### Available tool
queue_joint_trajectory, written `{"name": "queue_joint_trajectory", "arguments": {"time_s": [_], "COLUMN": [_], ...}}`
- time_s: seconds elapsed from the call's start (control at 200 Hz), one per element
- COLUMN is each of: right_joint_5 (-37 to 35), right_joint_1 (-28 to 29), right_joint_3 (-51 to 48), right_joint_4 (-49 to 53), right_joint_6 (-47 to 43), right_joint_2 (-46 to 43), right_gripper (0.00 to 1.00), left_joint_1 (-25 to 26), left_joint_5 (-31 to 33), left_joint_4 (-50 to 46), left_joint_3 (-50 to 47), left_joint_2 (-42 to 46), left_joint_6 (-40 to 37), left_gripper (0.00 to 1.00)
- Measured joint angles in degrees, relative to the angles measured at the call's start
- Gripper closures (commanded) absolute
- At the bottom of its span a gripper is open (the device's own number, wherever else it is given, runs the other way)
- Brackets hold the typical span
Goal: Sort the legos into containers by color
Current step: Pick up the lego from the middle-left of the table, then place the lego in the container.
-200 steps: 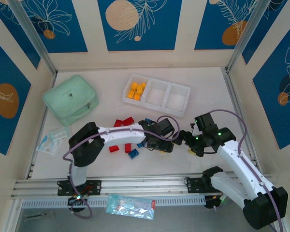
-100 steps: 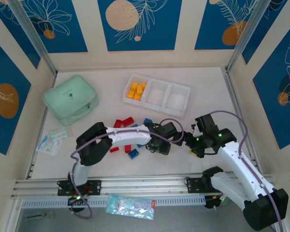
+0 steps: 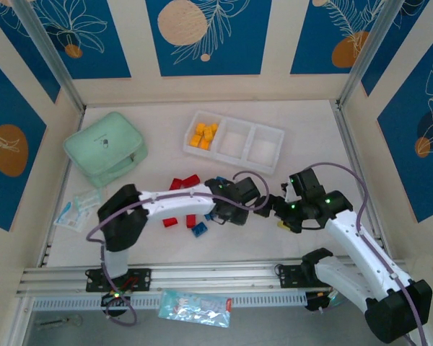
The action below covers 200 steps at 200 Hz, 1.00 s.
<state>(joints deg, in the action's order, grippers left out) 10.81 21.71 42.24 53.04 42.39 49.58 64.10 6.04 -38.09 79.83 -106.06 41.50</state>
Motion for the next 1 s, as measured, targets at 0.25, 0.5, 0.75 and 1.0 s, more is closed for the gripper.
{"name": "queue_joint_trajectory", "arguments": {"time_s": [0.25, 0.5, 0.75, 1.0], "right_joint_5": [0.37, -0.35, -2.08, -2.51], "right_joint_1": [3.02, 3.96, 3.78, 1.66], "right_joint_3": [5.62, 9.57, 12.94, 12.81], "right_joint_4": [-6.16, -14.01, -17.07, -17.29], "right_joint_6": [-2.12, -3.43, -4.98, -6.03], "right_joint_2": [3.72, 11.28, 16.65, 16.31], "right_gripper": [0.01, 0.01, 0.01, 0.01], "left_joint_1": [-9.01, -20.44, -27.5, -32.94], "left_joint_5": [3.19, 3.5, 3.48, 2.84], "left_joint_4": [0.55, 2.14, 4.35, 5.79], "left_joint_3": [-1.11, 5.05, 21.46, 29.92], "left_joint_2": [9.09, 6.1, -10.51, -19.65], "left_joint_6": [-3.67, -9.07, -12.07, -11.58], "left_gripper": [0.63, 0.63, 0.64, 0.64]}}
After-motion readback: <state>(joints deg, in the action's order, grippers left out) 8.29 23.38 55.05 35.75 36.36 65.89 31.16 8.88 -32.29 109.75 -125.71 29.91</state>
